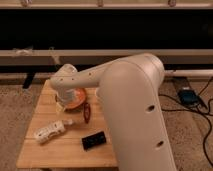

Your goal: Drag the ceramic bowl in a circle

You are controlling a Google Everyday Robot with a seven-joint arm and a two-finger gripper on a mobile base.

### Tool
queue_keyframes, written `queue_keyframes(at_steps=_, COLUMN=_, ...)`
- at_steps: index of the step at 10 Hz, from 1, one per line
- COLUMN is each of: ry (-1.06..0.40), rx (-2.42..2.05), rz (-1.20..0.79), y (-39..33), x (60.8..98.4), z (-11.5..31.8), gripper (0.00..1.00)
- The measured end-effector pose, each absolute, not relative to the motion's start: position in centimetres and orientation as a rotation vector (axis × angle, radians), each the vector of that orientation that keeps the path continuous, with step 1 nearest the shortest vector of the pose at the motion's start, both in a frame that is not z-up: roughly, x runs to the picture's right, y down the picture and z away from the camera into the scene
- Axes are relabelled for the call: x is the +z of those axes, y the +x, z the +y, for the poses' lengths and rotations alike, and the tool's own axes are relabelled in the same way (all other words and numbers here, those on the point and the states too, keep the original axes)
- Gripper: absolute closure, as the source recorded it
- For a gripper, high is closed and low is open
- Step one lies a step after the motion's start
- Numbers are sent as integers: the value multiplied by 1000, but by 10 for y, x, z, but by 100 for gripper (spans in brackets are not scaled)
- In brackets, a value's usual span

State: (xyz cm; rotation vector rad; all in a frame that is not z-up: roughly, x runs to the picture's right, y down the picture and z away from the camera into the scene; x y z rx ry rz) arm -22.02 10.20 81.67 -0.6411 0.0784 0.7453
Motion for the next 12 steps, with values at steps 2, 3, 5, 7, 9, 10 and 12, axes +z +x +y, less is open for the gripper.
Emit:
queue_keyframes(at_steps=2, ry=-623, rx=708, rz=81, y=-238, x=825, z=103, gripper=20)
queue_keyframes(at_steps=3, ry=-611, rx=695, rz=82, y=-245, x=829, z=104, gripper=20)
queue_keyframes(at_steps=5, ry=-580, rx=683, rz=94, y=-255, x=841, z=105, gripper=20)
queue_keyframes(at_steps=7, ry=-557, rx=663, rz=105, y=-265, x=851, z=108, gripper=24)
queue_keyframes(at_steps=9, ry=-538, rx=649, rz=117, y=-267, x=863, z=110, gripper=45)
queue_keyframes(at_steps=10, ry=-532, rx=645, rz=124, y=-266, x=867, z=111, gripper=53)
queue_keyframes(at_steps=12, ry=-533, rx=637, rz=130, y=-270, x=877, z=110, gripper=76)
